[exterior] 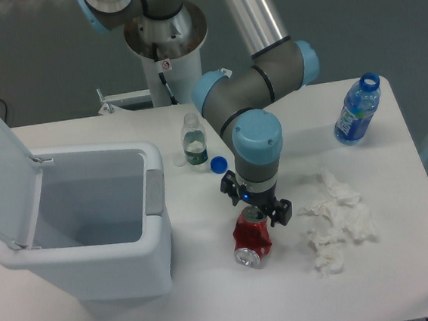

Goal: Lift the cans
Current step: 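Lower the gripper around the red can and close the fingers on it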

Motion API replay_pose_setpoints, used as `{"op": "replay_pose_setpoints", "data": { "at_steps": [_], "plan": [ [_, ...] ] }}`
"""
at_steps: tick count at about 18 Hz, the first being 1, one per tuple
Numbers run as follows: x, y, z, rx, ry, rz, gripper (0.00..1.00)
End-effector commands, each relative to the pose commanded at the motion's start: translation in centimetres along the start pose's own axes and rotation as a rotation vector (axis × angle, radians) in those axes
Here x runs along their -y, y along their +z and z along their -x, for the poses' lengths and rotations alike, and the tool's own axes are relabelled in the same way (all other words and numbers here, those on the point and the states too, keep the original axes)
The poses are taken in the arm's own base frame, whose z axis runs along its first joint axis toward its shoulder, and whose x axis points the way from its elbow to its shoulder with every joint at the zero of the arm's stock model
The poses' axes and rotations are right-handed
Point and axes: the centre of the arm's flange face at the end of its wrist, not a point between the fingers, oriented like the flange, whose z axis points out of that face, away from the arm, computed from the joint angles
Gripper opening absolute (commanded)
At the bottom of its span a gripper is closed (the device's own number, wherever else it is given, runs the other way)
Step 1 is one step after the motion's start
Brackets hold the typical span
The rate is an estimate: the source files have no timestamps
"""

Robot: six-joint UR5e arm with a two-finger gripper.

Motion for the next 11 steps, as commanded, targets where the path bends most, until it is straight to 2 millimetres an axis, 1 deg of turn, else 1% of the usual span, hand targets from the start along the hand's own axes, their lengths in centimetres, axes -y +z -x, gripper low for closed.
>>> {"op": "replay_pose_setpoints", "data": {
  "at_steps": [9,11],
  "plan": [
    [0.11,0.90,0.24,-0.011,0.000,0.005,1.00],
    [0.13,0.84,0.29,-0.010,0.000,0.004,1.00]
  ]
}}
